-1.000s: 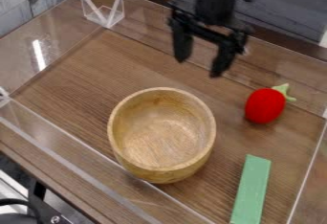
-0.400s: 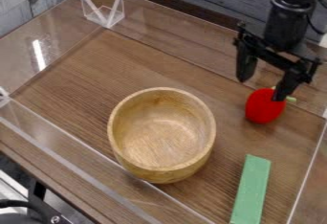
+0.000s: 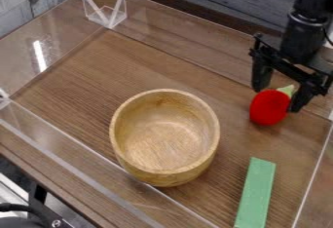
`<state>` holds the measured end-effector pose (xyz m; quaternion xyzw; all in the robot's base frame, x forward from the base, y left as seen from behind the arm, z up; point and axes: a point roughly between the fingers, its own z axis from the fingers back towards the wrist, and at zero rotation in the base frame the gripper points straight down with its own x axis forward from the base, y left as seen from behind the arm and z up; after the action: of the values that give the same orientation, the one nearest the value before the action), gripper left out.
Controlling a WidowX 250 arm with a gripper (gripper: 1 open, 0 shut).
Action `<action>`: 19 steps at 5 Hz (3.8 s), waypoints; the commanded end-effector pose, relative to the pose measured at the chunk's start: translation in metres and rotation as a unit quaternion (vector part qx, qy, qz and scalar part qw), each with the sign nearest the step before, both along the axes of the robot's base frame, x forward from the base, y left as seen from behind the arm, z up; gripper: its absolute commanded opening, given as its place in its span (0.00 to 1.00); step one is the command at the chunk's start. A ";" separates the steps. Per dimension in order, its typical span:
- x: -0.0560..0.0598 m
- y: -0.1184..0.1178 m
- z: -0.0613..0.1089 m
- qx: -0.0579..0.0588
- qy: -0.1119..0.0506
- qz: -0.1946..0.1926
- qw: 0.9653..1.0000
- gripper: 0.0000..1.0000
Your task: Move the red object to the left side of the table
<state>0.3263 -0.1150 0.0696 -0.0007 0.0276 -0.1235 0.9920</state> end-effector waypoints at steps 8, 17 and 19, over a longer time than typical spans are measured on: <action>0.027 0.003 0.002 -0.001 -0.080 0.032 0.996 1.00; 0.039 0.010 -0.011 -0.006 -0.081 0.053 0.995 0.00; 0.037 0.010 0.000 -0.008 -0.085 0.057 0.995 1.00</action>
<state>0.3528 -0.1033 0.0420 0.0077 -0.0168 -0.0685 0.9975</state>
